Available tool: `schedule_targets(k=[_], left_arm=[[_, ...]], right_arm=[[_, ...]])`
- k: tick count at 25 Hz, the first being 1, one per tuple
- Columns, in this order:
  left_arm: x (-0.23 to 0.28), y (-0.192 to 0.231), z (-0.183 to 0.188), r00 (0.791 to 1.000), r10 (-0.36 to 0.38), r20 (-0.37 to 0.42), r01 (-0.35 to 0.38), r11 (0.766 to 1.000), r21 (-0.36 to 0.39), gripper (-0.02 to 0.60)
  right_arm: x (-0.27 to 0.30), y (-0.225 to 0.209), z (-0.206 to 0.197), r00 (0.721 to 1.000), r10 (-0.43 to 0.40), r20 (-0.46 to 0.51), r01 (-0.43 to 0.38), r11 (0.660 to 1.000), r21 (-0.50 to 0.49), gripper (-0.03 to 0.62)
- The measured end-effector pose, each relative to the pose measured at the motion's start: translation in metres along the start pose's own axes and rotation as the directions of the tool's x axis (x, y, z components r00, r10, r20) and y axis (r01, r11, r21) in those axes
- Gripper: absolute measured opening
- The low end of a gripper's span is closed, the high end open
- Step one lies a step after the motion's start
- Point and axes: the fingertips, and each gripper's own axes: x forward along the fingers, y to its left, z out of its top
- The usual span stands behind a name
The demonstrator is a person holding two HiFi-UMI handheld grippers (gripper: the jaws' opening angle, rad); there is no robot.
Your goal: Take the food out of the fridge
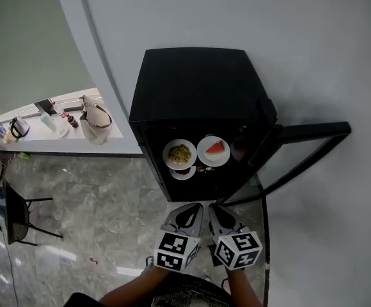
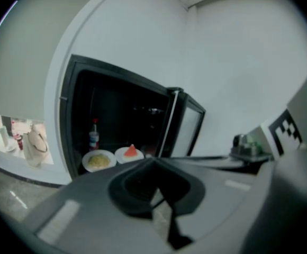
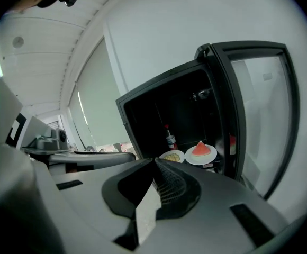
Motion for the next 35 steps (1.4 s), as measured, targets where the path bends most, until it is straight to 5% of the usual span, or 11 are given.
schedule_targets(k=[5,11,20,24,35], left_arm=[[0.018,0.033,0.010,0.999,-0.032,0.005,0.031,0.999,0.007,-0.015],[0.036,0.069,0.006,0.998,-0.066,-0.013,0.066,0.998,0.013,-0.015],[0.072,0.092,0.001,0.994,-0.112,0.000,0.112,0.994,-0.019,-0.014],[0.091,0.098,0.007,0.993,-0.115,0.019,0.115,0.993,-0.033,-0.013],[0.134,0.111,0.009,0.996,-0.088,-0.006,0.088,0.995,-0.037,-0.012]], right_arm=[[0.042,-0.025,-0.002,0.999,-0.024,0.033,0.017,0.981,0.195,0.002],[0.081,-0.071,-0.007,0.989,-0.106,0.103,0.048,0.889,0.456,0.003],[0.125,-0.124,-0.021,0.972,-0.177,0.157,0.045,0.790,0.612,0.005],[0.141,-0.144,-0.031,0.968,-0.173,0.180,0.004,0.733,0.680,0.075],[0.183,-0.184,-0.068,0.974,-0.168,0.152,-0.028,0.577,0.816,0.115]])
